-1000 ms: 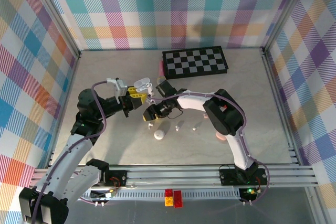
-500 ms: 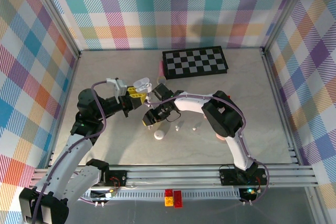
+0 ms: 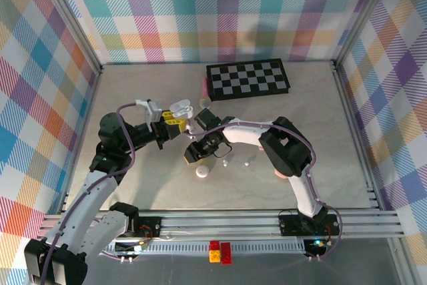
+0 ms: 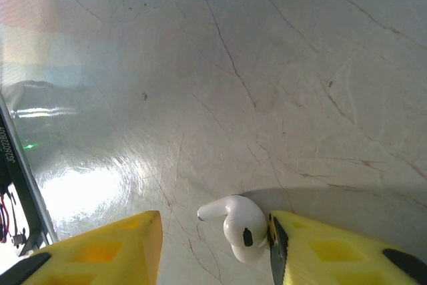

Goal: Insert the wireless bluetooth earbuds into the charging case

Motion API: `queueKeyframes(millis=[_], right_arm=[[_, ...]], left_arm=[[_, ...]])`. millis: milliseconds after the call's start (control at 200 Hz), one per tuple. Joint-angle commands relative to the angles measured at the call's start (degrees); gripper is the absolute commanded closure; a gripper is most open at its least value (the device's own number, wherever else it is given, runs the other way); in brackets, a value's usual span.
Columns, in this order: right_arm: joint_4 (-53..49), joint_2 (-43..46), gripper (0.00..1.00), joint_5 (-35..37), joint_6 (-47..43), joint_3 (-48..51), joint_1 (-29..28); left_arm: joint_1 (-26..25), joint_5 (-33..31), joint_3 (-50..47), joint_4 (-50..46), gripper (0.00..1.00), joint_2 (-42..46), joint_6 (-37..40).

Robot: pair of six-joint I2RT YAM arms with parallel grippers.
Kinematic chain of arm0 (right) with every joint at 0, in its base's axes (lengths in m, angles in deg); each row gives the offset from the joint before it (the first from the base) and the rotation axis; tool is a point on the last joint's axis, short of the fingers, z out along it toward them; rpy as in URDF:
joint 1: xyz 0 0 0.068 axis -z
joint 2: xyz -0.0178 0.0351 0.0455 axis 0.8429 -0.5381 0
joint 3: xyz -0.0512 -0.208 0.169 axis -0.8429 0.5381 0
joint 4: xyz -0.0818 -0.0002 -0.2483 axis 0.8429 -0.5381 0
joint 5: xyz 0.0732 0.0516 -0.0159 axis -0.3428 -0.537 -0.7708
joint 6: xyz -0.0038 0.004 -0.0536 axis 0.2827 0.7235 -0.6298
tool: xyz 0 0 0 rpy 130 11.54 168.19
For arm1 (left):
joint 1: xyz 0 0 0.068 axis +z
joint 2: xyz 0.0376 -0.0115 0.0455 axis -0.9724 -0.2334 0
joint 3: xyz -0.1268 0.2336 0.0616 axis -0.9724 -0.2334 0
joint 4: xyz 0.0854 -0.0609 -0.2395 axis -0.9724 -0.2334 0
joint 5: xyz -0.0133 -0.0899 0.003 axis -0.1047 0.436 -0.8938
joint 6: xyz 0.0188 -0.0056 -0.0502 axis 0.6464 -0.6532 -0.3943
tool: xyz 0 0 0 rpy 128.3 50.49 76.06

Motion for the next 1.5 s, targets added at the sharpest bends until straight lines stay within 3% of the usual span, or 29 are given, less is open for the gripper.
queueKeyframes(millis=[0,380,675,1000,1495], right_arm=[[-1.93,-0.58,0.57,0.56,-1.02,0.1,-0.47],[-2.47,-1.37,0.69,4.72,-1.55,0.35,-0.6],[-0.66,2.89,0.79,9.89,-2.43,1.94,-0.48],[4.61,12.35,0.81,17.54,-1.95,7.56,0.83],[6.31,31.81,0.81,29.55,-6.3,17.78,10.0]], left_arm=[[0.81,1.04,1.4,0.21,0.99,1.03,1.08],[0.81,1.13,1.22,0.07,0.99,0.94,1.24],[0.79,0.69,1.22,-0.74,0.99,2.12,1.43],[0.81,0.51,2.63,-5.86,0.99,4.36,3.19],[0.73,0.7,2.89,-7.61,0.99,3.7,5.23]])
